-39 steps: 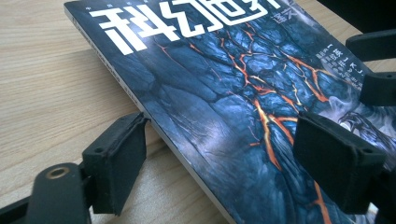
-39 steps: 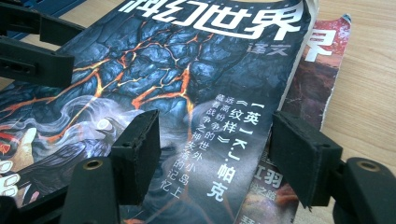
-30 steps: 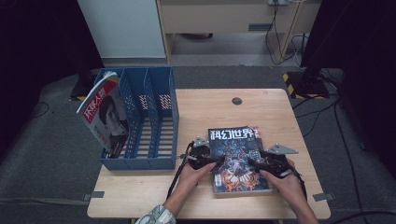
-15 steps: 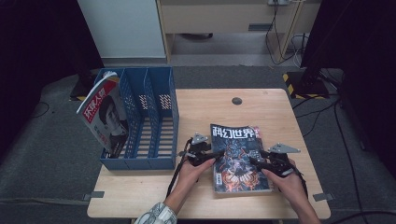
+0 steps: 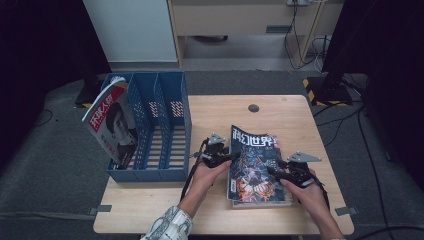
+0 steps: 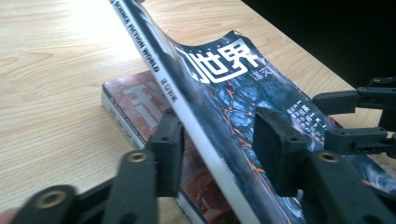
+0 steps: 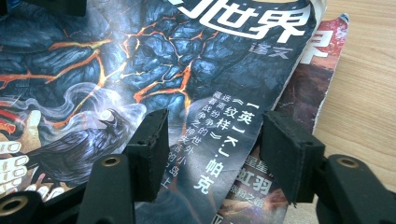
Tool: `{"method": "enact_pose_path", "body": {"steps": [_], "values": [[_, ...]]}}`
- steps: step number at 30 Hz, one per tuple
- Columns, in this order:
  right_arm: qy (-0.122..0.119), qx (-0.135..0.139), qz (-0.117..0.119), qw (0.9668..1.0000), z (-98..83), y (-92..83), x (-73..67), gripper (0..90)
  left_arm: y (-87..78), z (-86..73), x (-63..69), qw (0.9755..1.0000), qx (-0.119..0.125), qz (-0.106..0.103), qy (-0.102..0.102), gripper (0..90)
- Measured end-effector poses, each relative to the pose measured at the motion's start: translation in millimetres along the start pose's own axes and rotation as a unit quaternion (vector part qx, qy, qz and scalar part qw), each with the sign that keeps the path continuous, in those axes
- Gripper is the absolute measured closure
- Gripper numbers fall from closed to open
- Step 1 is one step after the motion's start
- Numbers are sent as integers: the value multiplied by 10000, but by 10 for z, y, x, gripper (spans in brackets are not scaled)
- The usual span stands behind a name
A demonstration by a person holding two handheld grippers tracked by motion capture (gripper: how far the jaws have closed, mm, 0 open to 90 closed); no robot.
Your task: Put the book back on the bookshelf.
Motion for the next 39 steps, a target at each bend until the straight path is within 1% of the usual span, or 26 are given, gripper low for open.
{"method": "enact_pose_path", "body": {"steps": [2, 4, 5, 7, 9, 11, 13, 15, 16, 17, 18, 19, 20, 21, 23, 25, 27, 28, 30, 34, 36, 37, 39], "values": [[1, -12, 2, 10000, 0, -1, 2, 436, 5, -10, 6, 10000, 25, 5, -16, 650], [-2, -8, 1, 10000, 2, -1, 4, 440, 8, -31, 20, 10000, 7, -13, -52, 671], [-10, -7, -7, 10000, 2, 0, 5, 440, 1, -42, 19, 10000, 16, 12, -47, 676], [-22, 1, -14, 10000, 2, -1, 3, 443, -17, -60, 32, 9999, 80, 1, -138, 684], [-32, 0, -3, 10000, 1, 1, -4, 443, -49, -90, 48, 9999, 114, 2, -122, 686], [7, 3, 24, 10000, 1, 5, -22, 442, -89, -123, 56, 9999, 132, 34, -94, 684], [-11, -10, 71, 10000, 4, 11, -26, 436, -127, -158, 63, 9999, 121, 27, -112, 683], [28, -18, 131, 9999, 16, 30, -30, 411, -149, -185, 75, 9998, 138, 20, -158, 681], [65, -12, 137, 9999, 30, 47, -24, 399, -158, -198, 77, 9998, 111, 11, -140, 680], [132, 12, 147, 9998, 49, 69, -13, 388, -158, -205, 84, 9998, 127, 11, -168, 680], [198, 22, 159, 9997, 78, 105, 2, 376, -161, -209, 83, 9998, 111, 17, -141, 679], [188, 8, 166, 9997, 96, 127, 12, 365, -161, -209, 83, 9999, 100, 18, -130, 677], [269, -8, 177, 9995, 125, 153, 12, 352, -161, -206, 82, 9999, 84, 5, -130, 676], [282, -36, 175, 9994, 147, 176, 23, 339, -155, -204, 77, 9999, 38, 2, -120, 672], [305, -82, 178, 9993, 172, 207, 37, 339, -138, -210, 66, 9999, -85, -15, -69, 642], [318, -94, 217, 9992, 184, 214, 57, 360, -113, -221, 54, 9995, -268, -120, -68, 588], [283, -94, 223, 9993, 181, 208, 66, 383, -85, -211, 51, 9991, -320, -253, -152, 554], [267, -96, 227, 9993, 180, 207, 66, 385, -65, -201, 58, 9988, -345, -287, -201, 537], [220, -86, 202, 9995, 178, 208, 70, 399, -22, -174, 73, 9986, -408, -306, -151, 501], [110, -92, 165, 9998, 169, 201, 85, 434, 52, -81, 100, 9982, -447, -376, -131, 478], [105, -82, 161, 9998, 169, 199, 87, 443, 84, -38, 97, 9981, -442, -403, -150, 467], [74, -85, 152, 9998, 166, 197, 93, 447, 100, -23, 102, 9980, -436, -409, -208, 467], [77, -61, 147, 9998, 168, 197, 94, 454, 132, -9, 86, 9978, -464, -408, -249, 467]]}}
Point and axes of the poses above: each handheld gripper's, and its own axes: y roughly forward along the jaws, z roughly out of its top, x roughly to its right, the point moved 8 cm from there along y, roughly forward along the jaws, and after that the axes turned 1 degree about -x, right-handed, at the moved point
